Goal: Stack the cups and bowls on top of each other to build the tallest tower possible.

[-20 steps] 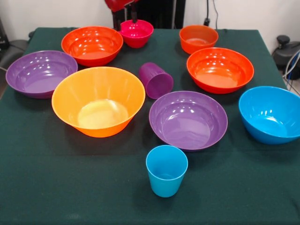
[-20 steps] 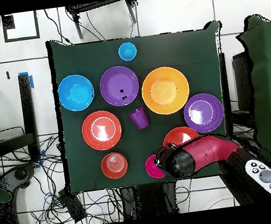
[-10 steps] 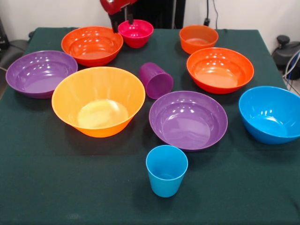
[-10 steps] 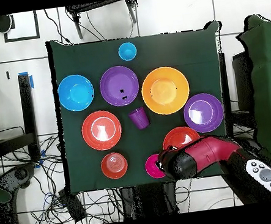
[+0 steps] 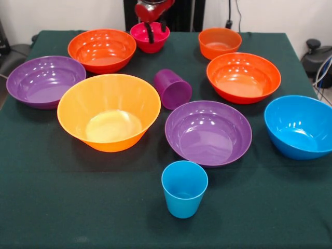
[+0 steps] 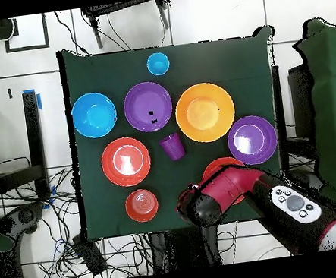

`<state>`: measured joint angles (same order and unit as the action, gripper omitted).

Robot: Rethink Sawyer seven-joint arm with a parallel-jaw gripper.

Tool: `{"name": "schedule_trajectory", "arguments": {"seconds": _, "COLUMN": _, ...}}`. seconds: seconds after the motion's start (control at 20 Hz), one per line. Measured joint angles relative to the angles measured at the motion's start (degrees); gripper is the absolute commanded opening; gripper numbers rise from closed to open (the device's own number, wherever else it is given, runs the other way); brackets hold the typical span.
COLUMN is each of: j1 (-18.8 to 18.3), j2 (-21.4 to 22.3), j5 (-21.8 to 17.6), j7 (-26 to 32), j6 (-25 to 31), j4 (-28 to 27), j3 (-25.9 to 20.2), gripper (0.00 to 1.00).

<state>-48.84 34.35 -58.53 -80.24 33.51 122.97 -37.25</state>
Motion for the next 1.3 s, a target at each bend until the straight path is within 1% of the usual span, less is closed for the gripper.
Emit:
{"name": "schedule_trajectory", "arguments": {"seconds": 0.1, "j1": 0.4, "j2": 0.0, "j5": 0.0, "j7": 0.0, "j6": 0.0, "j4": 0.2, "j3": -0.5, "gripper": 1.0}}
{"name": "schedule_trajectory", "arguments": {"seconds": 0.25, "j1": 0.4, "j2": 0.4, "j5": 0.1, "j7": 0.0, "j6": 0.0, "j4": 0.5, "j3": -2.5, "gripper": 1.0}}
{"name": "schedule_trajectory", "arguments": {"seconds": 0.3, "j1": 0.3, "j2": 0.5, "j5": 0.2, "j7": 0.0, "j6": 0.0, "j4": 0.5, "j3": -3.0, "gripper": 1.0}}
{"name": "schedule_trajectory", "arguments": {"seconds": 0.35, "j1": -0.3, "j2": 0.9, "j5": 0.7, "j7": 0.0, "j6": 0.0, "j4": 0.6, "j3": -4.4, "gripper": 1.0}}
{"name": "schedule_trajectory", "arguments": {"seconds": 0.55, "j1": -1.3, "j2": 1.4, "j5": 1.2, "j7": 0.0, "j6": 0.0, "j4": 0.6, "j3": -6.5, "gripper": 1.0}}
{"name": "schedule_trajectory", "arguments": {"seconds": 0.8, "j1": -1.4, "j2": 0.6, "j5": 1.1, "j7": 0.0, "j6": 0.0, "j4": 0.6, "j3": -7.6, "gripper": 1.0}}
{"name": "schedule_trajectory", "arguments": {"seconds": 1.05, "j1": -0.1, "j2": -0.5, "j5": 1.0, "j7": 0.0, "j6": 0.0, "j4": 0.6, "j3": -7.7, "gripper": 1.0}}
{"name": "schedule_trajectory", "arguments": {"seconds": 1.3, "j1": 3.8, "j2": -1.6, "j5": -0.2, "j7": 0.0, "j6": 0.0, "j4": 0.6, "j3": -7.7, "gripper": 1.0}}
